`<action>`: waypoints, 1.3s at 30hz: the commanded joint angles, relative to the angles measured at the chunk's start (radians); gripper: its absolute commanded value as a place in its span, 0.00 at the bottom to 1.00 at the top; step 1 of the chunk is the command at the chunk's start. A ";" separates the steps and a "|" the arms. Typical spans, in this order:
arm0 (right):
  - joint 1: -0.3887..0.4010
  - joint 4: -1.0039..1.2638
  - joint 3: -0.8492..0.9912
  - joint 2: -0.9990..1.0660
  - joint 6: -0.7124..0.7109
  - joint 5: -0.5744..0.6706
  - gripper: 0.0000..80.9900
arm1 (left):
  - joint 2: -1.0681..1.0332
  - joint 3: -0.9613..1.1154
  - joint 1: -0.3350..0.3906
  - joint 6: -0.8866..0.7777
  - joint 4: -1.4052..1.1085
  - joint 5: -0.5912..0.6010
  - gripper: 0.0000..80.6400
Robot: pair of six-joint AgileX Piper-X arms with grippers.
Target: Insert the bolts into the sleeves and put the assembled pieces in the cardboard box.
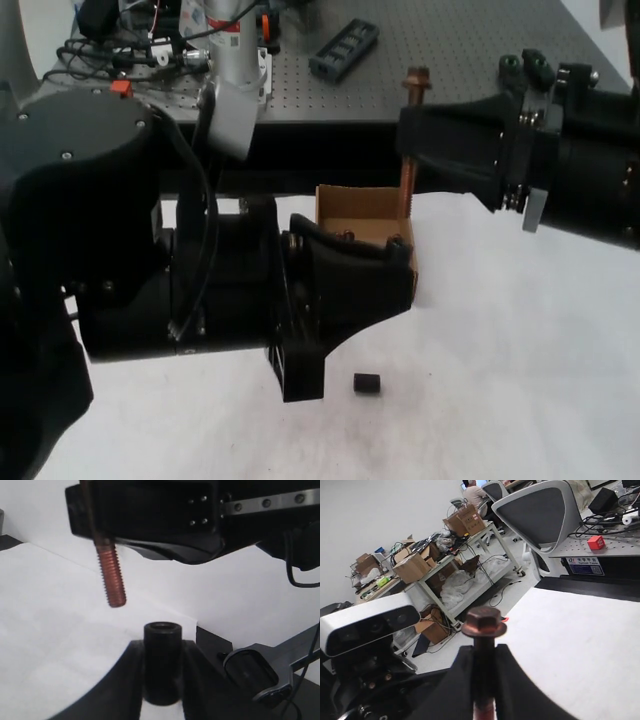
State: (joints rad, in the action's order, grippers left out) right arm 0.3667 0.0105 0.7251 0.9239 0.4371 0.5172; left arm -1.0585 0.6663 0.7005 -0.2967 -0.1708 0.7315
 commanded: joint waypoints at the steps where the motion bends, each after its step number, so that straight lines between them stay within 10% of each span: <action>1: -0.005 0.029 0.003 -0.011 0.023 0.019 0.01 | 0.000 0.005 0.004 -0.006 -0.033 -0.020 0.01; 36: -0.003 0.055 -0.027 -0.013 0.082 0.174 0.01 | 0.000 0.005 0.004 -0.042 -0.101 -0.153 0.01; 39: -0.003 0.055 -0.027 -0.013 0.048 0.183 0.26 | 0.000 0.005 0.004 -0.040 -0.101 -0.152 0.01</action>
State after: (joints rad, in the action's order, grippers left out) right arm 0.3614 0.0663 0.6950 0.9220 0.4990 0.6729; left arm -1.0607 0.6593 0.7075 -0.3333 -0.2385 0.6238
